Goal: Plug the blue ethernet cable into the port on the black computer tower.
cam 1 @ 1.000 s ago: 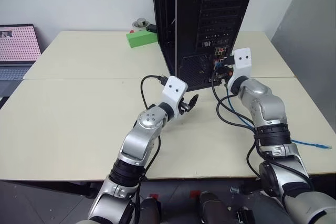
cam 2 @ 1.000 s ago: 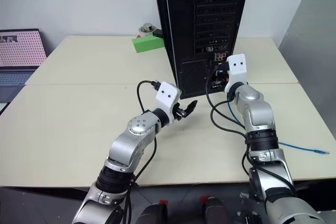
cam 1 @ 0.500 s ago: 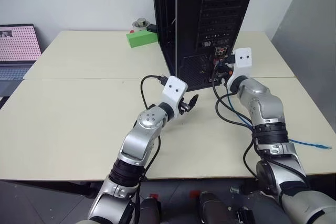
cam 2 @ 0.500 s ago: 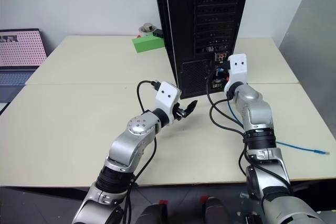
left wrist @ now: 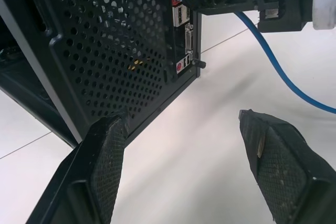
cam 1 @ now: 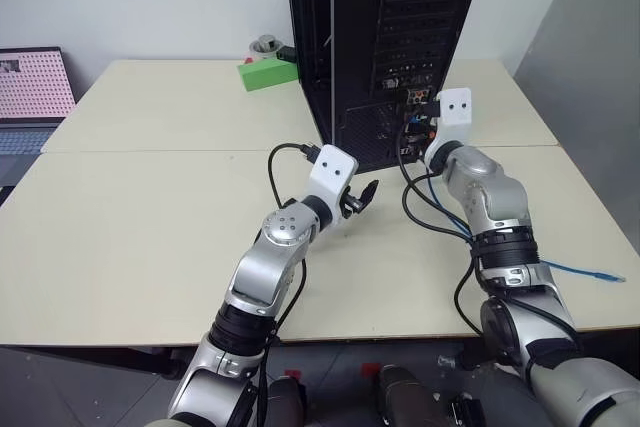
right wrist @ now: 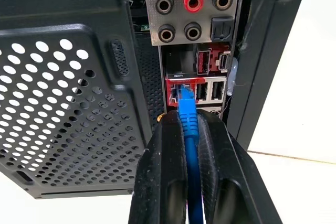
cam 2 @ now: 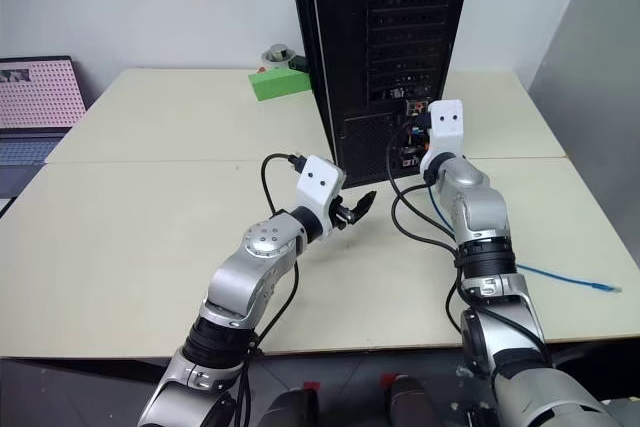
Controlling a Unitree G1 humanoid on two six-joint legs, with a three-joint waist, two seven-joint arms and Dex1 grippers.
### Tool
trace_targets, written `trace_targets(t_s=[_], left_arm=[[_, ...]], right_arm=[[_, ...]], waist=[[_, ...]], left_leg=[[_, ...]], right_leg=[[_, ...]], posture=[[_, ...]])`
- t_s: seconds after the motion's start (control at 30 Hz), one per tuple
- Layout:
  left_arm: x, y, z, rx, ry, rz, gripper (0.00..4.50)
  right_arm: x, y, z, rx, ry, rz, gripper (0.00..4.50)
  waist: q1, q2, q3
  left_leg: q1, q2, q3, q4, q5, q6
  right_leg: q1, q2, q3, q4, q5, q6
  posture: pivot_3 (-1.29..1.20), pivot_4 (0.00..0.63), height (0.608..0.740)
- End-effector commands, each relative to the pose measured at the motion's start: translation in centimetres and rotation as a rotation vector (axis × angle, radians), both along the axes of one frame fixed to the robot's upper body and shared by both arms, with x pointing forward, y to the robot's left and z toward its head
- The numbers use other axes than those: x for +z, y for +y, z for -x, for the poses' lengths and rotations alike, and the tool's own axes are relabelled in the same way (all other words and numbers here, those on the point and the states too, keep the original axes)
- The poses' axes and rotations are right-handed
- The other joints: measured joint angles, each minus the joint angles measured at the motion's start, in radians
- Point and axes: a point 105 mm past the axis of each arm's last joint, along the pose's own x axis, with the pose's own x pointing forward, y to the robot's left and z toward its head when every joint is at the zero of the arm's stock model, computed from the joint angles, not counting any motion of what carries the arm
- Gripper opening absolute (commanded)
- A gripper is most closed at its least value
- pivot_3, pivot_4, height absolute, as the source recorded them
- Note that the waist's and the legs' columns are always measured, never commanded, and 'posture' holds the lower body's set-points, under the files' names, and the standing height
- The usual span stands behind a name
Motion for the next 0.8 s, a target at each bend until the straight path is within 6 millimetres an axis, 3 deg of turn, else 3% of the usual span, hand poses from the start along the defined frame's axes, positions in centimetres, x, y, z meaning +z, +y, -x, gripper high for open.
trace_targets(t_s=[0.03,0.1,0.4,0.67,0.8], left_arm=[[1.2,0.0,0.2,0.003,-0.051,0.014,3.54],[1.2,0.2,0.1,0.007,-0.051,0.011,3.54],[1.4,1.6,-0.5,0.013,-0.041,0.006,3.54],[2.0,4.3,-0.2,-0.064,-0.036,-0.057,3.54],[2.3,5.7,0.0,-0.098,-0.033,-0.095,3.54]], right_arm=[[3.4,-0.1,-0.1,0.003,-0.111,0.004,0.02],[3.2,-0.3,0.1,0.007,-0.113,0.008,0.02],[1.9,-1.5,2.7,0.096,-0.109,0.091,1.98],[2.0,-3.6,7.3,0.22,-0.151,0.163,3.87],[2.3,-4.7,9.5,0.29,-0.16,0.174,4.49]], waist=[[-0.001,0.0,0.0],[-0.002,0.0,0.0],[0.008,0.0,0.0],[0.008,0.0,0.0],[0.009,0.0,0.0]], left_leg=[[0.0,0.0,0.0,0.0,0.0,0.0],[0.0,0.0,0.0,0.0,0.0,0.0],[-0.004,0.0,0.0,0.0,0.0,0.0],[-0.004,0.0,0.0,0.0,0.0,0.0],[-0.004,0.0,0.0,0.0,0.0,0.0]], right_leg=[[0.0,0.0,0.0,0.0,0.0,0.0],[0.0,0.0,0.0,0.0,0.0,0.0],[-0.003,0.0,0.0,-0.001,0.001,-0.002],[-0.004,0.0,0.0,0.0,-0.001,0.001],[-0.004,0.0,0.0,-0.001,-0.001,0.002]], posture=[[0.0,0.15,0.74],[0.0,0.15,0.74],[0.0,0.15,0.74],[0.0,0.15,0.74],[0.0,0.15,0.74]])
